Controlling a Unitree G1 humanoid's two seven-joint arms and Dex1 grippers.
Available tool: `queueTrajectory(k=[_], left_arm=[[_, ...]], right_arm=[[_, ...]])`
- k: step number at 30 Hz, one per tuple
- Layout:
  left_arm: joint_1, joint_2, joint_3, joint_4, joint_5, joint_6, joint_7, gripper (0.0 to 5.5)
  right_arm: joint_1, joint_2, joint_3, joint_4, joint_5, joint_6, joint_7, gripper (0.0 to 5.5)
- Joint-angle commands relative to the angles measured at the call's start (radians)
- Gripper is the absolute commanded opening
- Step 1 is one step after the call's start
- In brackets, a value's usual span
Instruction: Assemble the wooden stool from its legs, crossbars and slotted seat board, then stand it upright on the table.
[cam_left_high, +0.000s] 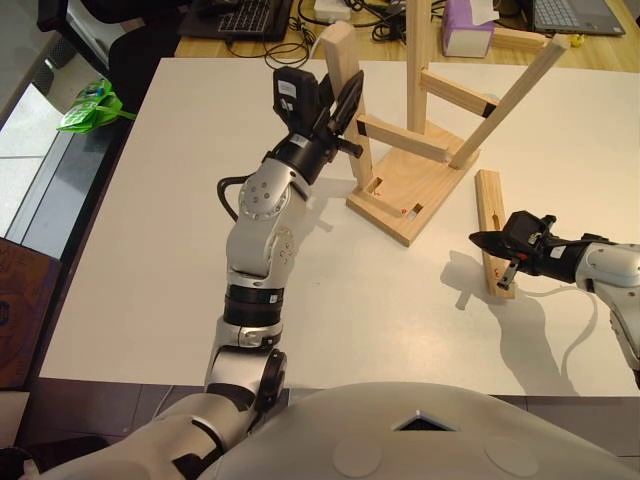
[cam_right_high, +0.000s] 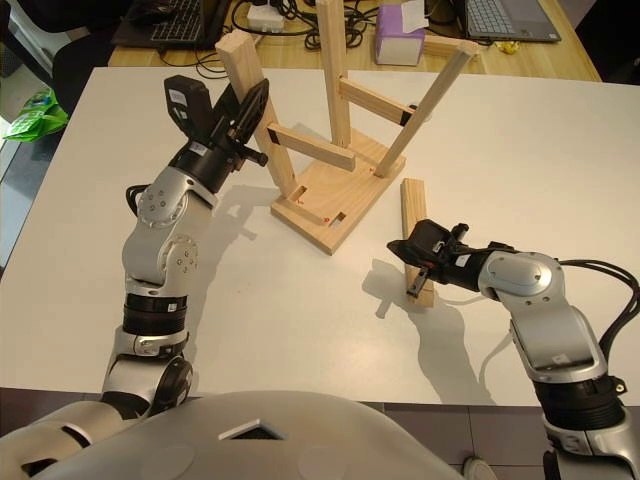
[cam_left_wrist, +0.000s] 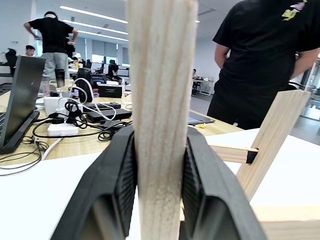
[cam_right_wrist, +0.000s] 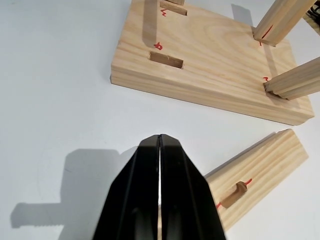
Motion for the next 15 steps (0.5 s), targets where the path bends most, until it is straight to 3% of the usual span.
queueTrajectory(k=[1, 15], left_arm=[[0.012, -0.025, -0.004, -0.030, -0.014, 0.068, 0.029, 1.02], [-0.033, -0.050, -0.072, 0.112, 0.034, 0.022, -0.009, 1.02]], right_arm=[[-0.002, 0.003, 0.001, 0.010, -0.003, -0.012, -0.009, 0.00], [-0.007, 0.016, 0.017, 0.016, -0.005, -0.021, -0.025, 0.00]])
